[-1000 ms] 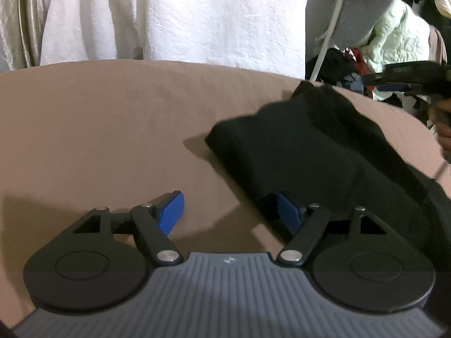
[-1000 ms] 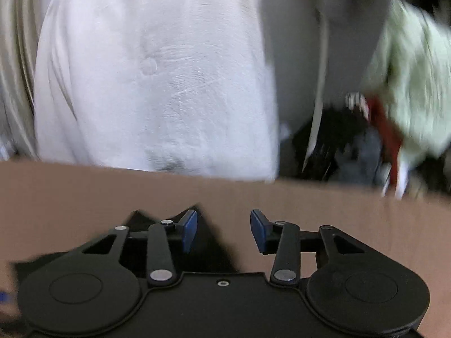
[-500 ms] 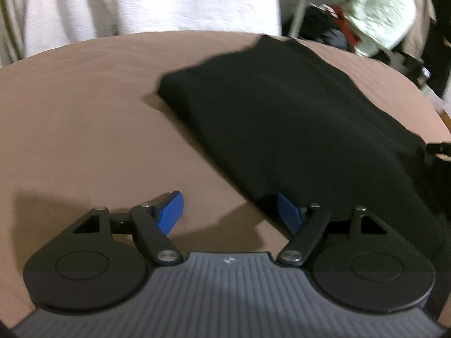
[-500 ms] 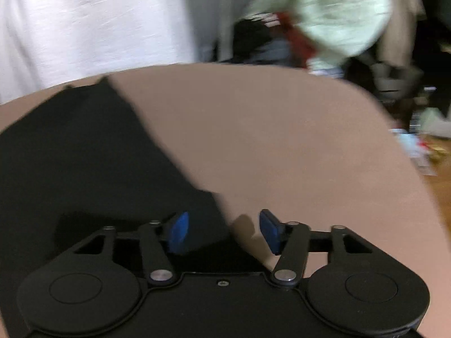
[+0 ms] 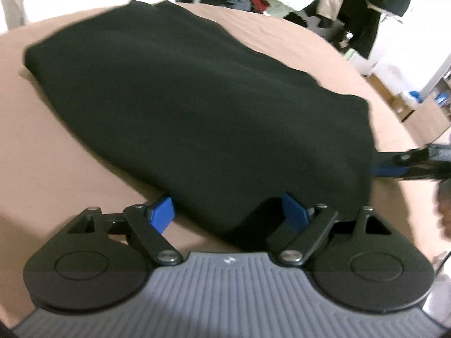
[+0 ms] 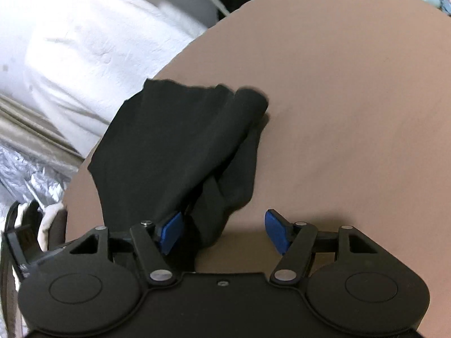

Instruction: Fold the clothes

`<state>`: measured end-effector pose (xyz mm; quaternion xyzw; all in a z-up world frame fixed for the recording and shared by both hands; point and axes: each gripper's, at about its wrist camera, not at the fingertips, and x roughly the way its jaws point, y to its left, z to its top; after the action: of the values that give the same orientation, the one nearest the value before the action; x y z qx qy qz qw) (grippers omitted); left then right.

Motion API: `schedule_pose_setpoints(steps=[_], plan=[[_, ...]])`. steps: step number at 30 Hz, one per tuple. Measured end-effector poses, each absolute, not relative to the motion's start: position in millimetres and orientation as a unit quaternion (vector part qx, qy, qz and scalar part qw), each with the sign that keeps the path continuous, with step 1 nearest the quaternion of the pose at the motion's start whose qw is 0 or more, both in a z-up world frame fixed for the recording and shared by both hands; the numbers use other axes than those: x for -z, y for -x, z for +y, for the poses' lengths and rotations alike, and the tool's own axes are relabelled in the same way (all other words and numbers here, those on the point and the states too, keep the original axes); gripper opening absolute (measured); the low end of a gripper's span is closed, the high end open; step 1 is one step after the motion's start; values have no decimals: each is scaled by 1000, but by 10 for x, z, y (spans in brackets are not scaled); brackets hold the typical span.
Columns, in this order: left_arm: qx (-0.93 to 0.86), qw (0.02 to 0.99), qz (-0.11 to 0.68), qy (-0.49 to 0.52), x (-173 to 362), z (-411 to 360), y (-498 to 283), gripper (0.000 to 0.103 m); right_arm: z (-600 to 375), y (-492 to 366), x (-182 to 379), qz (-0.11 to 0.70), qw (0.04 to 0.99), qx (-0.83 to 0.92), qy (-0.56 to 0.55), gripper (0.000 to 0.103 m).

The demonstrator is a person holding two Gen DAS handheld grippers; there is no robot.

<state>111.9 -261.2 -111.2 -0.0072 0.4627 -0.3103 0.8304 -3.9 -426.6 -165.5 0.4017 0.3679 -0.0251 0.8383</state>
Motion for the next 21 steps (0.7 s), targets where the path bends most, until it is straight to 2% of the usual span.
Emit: schedule_pose_setpoints(steps=[2,5,10,11,12,13,14,21], plan=[[323,837,441,-19,1048,-2677,-970,81,-4282,57,1770,333,829,3,-450,71],[345,844,406,-59,965,-2743,-806,81,-4353,-53,1944,284,789,-29,-544,80],[388,840,367,-97,789,-2734,-734,81,-4306,-261,1889,282,792,-20,-541,79],[397,837,363,-98,747,-2719,-732,81,-4287,-286,1856,279,797,-19,-535,74],[406,835,358,-100,705,-2704,-730,81,-4261,-297,1805,275,806,-20,-523,54],[415,836,347,-94,657,-2674,-720,81,-4235,-306,1754,272,815,-21,-511,29],[424,839,331,-82,605,-2634,-707,81,-4213,-314,1702,275,822,-22,-498,23],[451,839,300,-54,665,-2769,-532,82,-4090,-369,1296,273,853,-35,-443,22]])
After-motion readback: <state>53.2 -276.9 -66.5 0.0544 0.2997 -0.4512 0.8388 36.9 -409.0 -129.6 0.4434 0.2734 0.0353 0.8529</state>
